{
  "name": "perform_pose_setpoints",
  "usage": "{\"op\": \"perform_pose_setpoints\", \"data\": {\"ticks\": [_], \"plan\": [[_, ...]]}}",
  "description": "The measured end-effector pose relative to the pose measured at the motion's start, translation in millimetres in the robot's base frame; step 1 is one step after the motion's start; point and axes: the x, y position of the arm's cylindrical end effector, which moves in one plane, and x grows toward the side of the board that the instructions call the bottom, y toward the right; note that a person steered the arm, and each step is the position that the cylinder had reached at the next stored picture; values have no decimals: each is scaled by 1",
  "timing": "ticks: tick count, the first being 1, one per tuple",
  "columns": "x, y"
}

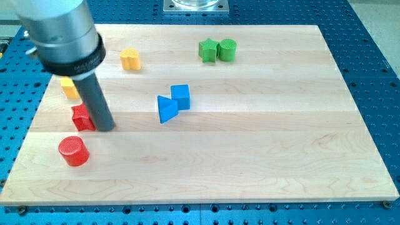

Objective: Place the red circle to the left of the red star

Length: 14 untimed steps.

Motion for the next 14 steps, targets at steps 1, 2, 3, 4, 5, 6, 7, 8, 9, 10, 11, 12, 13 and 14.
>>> {"op": "perform_pose_setpoints", "data": {"ticks": [1,2,3,4,5,6,7,8,9,10,11,12,13,14], "plan": [[-23,0],[-32,1],[-19,21],[28,36],[75,32],[101,2],[100,-30],[69,-35],[18,-40],[-29,-50],[-52,-57],[-56,-57],[-55,-57],[-39,-55]]}}
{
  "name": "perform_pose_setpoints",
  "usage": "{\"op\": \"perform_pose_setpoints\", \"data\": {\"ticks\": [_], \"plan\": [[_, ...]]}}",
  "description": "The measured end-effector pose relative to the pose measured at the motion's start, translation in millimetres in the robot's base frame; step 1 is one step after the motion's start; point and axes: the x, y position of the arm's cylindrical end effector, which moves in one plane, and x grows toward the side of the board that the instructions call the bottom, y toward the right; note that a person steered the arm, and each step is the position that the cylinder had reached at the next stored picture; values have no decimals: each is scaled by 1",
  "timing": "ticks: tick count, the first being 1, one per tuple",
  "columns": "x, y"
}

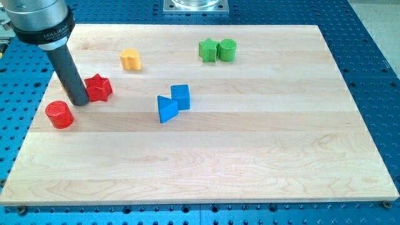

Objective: Place the red circle to the left of the red star

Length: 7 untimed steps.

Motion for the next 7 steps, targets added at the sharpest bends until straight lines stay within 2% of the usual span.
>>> {"op": "perform_pose_setpoints", "data": {"ticks": [3,4,6,7], "plan": [[75,8],[81,6],[85,-66],[80,-64]]}}
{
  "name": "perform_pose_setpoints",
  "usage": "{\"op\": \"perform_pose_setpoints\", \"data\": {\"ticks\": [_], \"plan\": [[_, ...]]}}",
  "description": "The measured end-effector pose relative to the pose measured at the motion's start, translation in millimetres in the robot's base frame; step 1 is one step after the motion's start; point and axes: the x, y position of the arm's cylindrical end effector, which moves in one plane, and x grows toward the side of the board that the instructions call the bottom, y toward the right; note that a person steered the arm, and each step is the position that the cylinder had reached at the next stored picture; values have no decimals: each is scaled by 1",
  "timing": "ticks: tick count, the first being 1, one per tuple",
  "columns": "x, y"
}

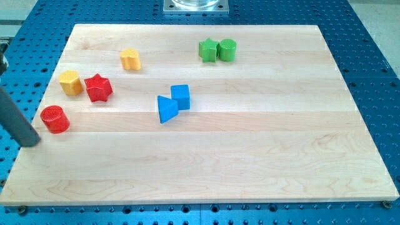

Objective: Place the red circle to the left of the red star

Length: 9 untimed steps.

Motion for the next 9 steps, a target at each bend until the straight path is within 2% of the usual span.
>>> {"op": "perform_pose_setpoints", "data": {"ticks": [2,3,4,5,6,7,9], "plan": [[-60,29],[-52,29],[9,32],[40,44],[14,66],[-40,75],[-55,75]]}}
